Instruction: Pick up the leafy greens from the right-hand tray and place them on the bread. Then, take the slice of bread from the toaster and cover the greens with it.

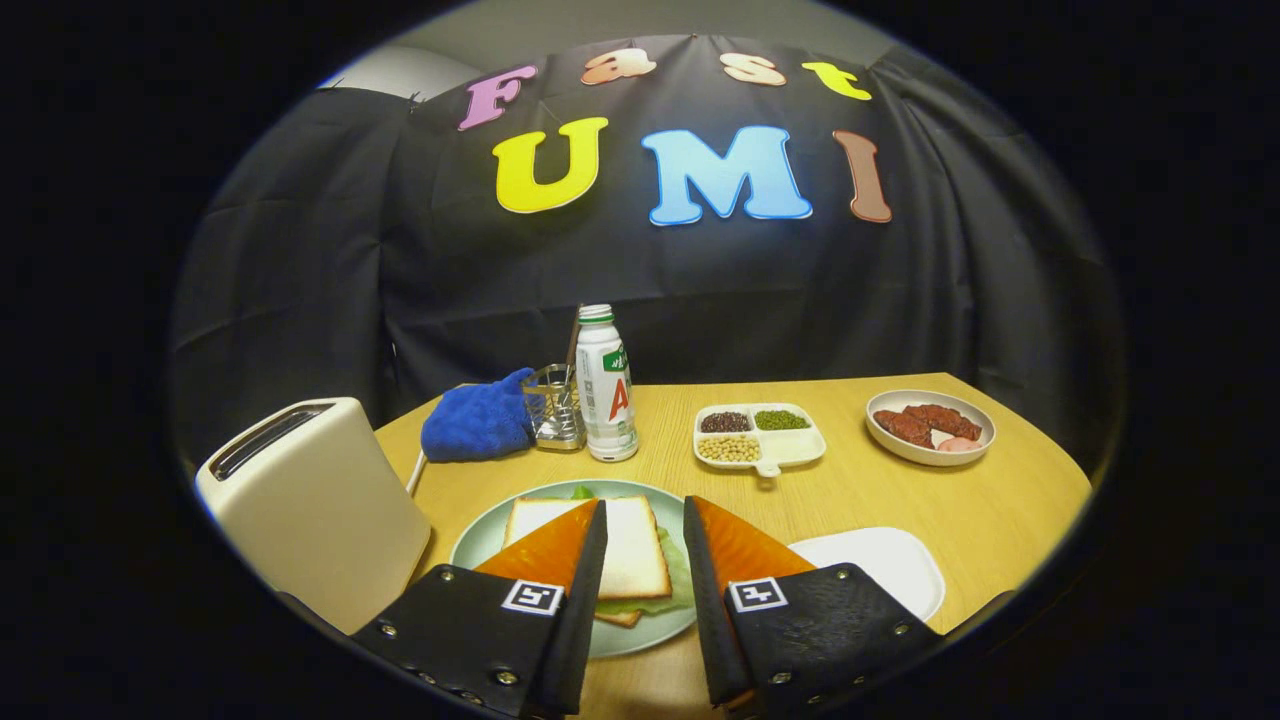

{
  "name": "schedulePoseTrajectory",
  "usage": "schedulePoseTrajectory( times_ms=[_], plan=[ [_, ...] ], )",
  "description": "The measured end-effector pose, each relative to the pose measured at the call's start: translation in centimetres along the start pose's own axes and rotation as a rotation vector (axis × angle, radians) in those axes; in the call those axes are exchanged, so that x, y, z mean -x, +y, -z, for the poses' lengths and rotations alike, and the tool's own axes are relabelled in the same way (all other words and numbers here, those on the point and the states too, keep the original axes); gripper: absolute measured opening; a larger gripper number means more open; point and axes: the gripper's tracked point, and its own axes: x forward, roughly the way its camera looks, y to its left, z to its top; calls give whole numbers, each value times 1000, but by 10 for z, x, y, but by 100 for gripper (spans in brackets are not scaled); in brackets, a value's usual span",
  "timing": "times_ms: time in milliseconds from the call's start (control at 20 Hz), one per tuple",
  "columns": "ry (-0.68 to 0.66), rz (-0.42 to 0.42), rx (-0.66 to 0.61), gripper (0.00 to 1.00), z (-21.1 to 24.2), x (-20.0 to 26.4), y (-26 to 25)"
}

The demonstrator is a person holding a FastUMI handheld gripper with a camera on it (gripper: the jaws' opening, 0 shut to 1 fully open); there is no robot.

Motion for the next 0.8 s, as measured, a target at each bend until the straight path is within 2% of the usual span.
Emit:
schedulePoseTrajectory(
  times_ms=[300,550,800],
  plan=[
    [-77,30,55,46,-20,27,-31],
    [-150,59,31,46,-34,54,-74],
    [-159,115,26,46,-33,75,-122]
  ],
)
